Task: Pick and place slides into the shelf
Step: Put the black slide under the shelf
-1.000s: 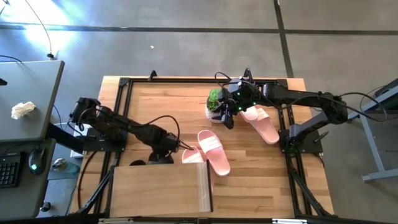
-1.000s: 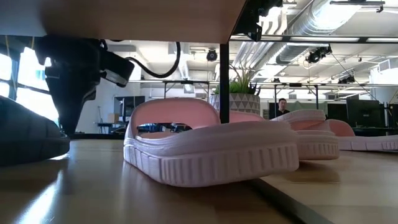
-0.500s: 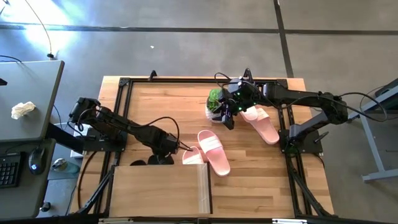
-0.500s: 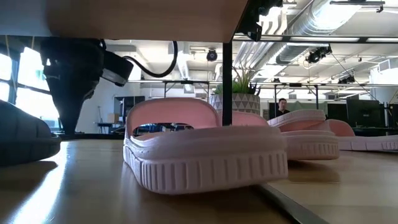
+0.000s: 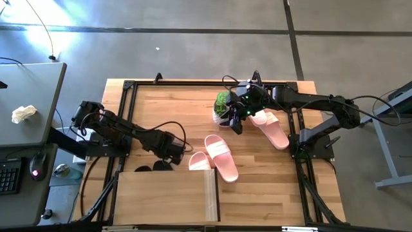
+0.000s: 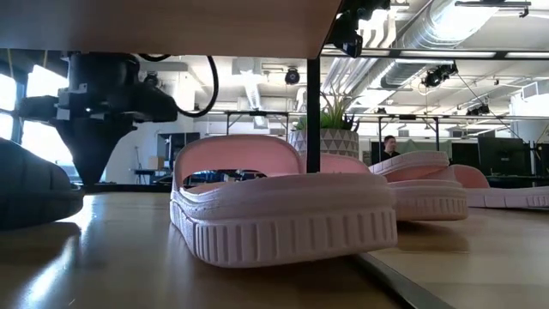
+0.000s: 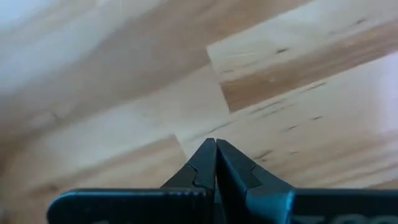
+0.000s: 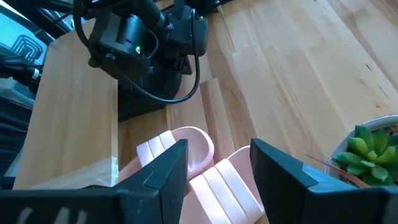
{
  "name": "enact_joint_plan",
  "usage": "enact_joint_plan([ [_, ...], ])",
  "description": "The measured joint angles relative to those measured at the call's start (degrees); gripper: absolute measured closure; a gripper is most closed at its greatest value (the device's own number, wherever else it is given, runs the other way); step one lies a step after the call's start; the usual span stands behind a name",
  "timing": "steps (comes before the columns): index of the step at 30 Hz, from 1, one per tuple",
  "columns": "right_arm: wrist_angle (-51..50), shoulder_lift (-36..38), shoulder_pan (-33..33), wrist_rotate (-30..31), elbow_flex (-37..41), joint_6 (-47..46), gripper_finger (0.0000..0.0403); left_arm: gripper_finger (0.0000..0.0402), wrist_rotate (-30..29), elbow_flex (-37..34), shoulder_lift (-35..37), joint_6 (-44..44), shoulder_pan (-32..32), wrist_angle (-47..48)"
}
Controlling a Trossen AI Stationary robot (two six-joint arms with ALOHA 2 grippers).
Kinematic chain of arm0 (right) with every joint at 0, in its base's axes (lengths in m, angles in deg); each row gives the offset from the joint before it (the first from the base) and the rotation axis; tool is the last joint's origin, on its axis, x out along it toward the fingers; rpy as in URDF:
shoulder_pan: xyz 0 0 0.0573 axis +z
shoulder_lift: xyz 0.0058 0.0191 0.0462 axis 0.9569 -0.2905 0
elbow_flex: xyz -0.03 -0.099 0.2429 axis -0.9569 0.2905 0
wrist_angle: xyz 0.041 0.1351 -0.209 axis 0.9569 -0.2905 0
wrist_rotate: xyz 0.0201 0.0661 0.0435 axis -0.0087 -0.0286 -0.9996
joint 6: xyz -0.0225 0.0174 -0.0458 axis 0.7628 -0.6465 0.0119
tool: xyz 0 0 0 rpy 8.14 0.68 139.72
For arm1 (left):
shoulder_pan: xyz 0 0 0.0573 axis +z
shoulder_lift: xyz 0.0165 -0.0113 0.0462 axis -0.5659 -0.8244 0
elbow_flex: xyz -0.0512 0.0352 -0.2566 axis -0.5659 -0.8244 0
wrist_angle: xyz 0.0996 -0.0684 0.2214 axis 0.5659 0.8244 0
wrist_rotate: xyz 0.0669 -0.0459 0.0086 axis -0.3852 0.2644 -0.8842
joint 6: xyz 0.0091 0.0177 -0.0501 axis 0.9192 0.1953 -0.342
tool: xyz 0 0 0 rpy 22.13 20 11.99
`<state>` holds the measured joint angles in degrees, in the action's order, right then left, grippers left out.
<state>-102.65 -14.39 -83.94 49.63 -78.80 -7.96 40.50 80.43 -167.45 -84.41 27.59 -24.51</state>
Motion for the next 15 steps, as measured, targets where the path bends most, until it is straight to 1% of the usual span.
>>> enact_joint_plan([
  [6,0.0,-0.01,0.0,-1.16,0.0,-0.14,0.0241,0.0401,6.36,0.02,0.0,-4.79,-0.04,-1.49],
  [9,-0.02,0.01,0.0,-2.99,0.0,-0.54,0.0241,0.0402,8.93,0.02,0.0,-5.43,-0.15,-1.11],
  [13,-0.07,-0.01,0.0,-3.3,0.0,-0.03,0.0241,0.0402,12.25,0.02,0.0,-5.87,-0.61,-1.63],
  [15,-0.07,0.0,0.0,-3.43,0.0,0.25,0.024,0.0402,12.58,0.02,-0.02,-6.08,-1.13,-1.65],
])
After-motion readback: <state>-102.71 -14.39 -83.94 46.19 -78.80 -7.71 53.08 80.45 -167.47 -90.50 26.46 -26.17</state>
